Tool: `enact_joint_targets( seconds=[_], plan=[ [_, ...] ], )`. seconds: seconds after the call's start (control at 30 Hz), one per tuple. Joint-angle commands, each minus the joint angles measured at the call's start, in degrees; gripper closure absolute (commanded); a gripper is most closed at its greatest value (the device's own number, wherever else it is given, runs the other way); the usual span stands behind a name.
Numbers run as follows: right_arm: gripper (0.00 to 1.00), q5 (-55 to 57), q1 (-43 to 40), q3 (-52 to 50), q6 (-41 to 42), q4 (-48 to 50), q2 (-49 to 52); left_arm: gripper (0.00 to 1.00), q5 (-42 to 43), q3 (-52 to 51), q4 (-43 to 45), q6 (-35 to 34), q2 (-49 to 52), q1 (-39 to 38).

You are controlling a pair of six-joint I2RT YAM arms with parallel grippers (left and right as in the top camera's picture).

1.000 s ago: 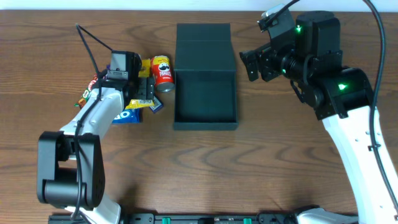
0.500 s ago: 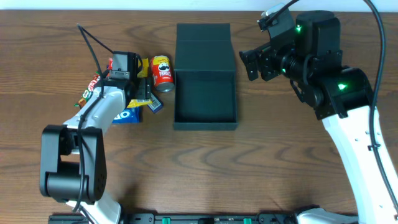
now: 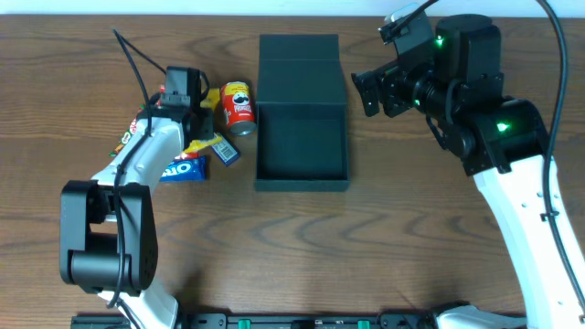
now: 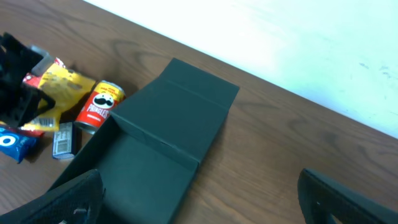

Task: Pack container
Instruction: 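Carry the yellow bag with left gripper into the black box and release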

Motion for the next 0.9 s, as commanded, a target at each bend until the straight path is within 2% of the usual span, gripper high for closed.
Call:
enact_joint_targets(
  seconds=[0.0, 0.3, 0.53, 0.67, 0.87],
  plan=[
    [0.01, -0.02, -0.70, 0.07, 0.63, 0.31, 0.28, 0.74, -1.18, 4.20, -1.55, -0.50, 0.57, 0.17],
    [0.01, 2.01, -1.60, 0.07, 1.11, 0.33, 0.28, 0.85, -1.60, 12.98, -10.40, -1.90, 0.57, 0.15],
    [0.01, 1.97, -5.77, 0.07, 1.97, 0.42, 0.28, 0.85, -1.55, 18.53, -14.56, -4.48, -0.07, -1.25],
    [0.01, 1.95, -9.22, 0.07, 2.01, 0.42, 0.28, 0.85, -1.53, 19.39, -15.58, -5.84, -0.28, -5.05],
    [0.01, 1.95, -13.81, 0.07, 1.95, 0.44, 0.28, 0.84, -1.53, 19.56, -16.59, -10.99, -0.28, -15.61]
  ],
)
